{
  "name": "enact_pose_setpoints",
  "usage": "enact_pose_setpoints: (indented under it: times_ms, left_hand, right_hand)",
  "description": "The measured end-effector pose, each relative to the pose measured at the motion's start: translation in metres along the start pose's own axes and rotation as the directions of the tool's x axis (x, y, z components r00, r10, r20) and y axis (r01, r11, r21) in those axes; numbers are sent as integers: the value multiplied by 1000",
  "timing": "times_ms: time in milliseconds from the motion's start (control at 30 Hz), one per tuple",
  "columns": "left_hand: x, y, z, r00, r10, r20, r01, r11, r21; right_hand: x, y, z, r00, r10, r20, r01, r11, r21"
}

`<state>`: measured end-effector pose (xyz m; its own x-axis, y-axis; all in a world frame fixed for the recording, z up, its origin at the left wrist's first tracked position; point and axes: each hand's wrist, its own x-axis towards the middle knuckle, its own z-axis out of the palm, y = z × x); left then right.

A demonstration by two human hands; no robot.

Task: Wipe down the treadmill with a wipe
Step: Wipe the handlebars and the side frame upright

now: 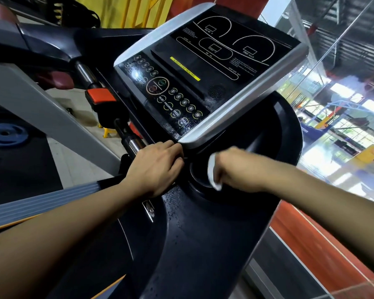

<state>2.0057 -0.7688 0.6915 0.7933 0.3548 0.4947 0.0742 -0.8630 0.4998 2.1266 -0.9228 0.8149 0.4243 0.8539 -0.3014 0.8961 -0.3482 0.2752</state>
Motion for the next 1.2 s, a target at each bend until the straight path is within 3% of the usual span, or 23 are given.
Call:
enact_pose_setpoints:
  times_ms: [100, 167, 267, 333, 400, 467, 600, 767, 867, 1000, 1067, 1200]
  left_hand:
    - [0, -1, 0, 1000, 2, 1, -2, 1000, 12]
    - [0, -1, -1, 1000, 13, -1, -13, 1000, 24]
    - [0, -1, 0, 1000, 21, -4, -21, 999, 36]
    - [1, -1, 0, 1000, 24, -12, -24, 999, 37]
    - [1, -1, 1, 999, 29, -14, -29, 999, 43]
    - [1, -2, 1, 999, 33, -17, -32, 998, 50]
    - [1, -3, 2, 999, 35, -18, -34, 998, 57]
    - [2, -4, 2, 999, 47, -19, -46, 997, 55]
    - [2, -6, 3, 998, 59, -30, -57, 997, 56]
    - [2, -5, 4, 997, 61, -43, -58, 996, 68]
    - [2, -4, 3, 997, 65, -44, -62, 996, 60]
    - [1, -5, 2, 997, 67, -41, -65, 996, 63]
  right_hand:
    - [7, 19, -10, 952, 152, -266, -132, 987, 92]
    - [16, 21, -4, 945, 237, -227, -214, 969, 121]
    - [17, 12, 6, 945, 327, -9, -319, 926, 205]
    - [14, 8, -3, 951, 308, 34, -309, 932, 189]
    - [16, 18, -16, 940, 303, -160, -291, 952, 90]
    - [18, 31, -28, 912, 324, -249, -359, 927, -107]
    - [10, 40, -29, 909, 417, 21, -394, 873, -286]
    - [-4, -2, -7, 924, 176, 339, -105, 970, -218]
    - [-18, -24, -9, 967, 91, 236, -118, 988, 100]
    - [-63, -37, -18, 997, 70, 32, -77, 926, 370]
    - [-91, -36, -10, 986, 133, -97, -81, 904, 419]
    - [-118, -67, 27, 932, 166, -322, -65, 951, 303]
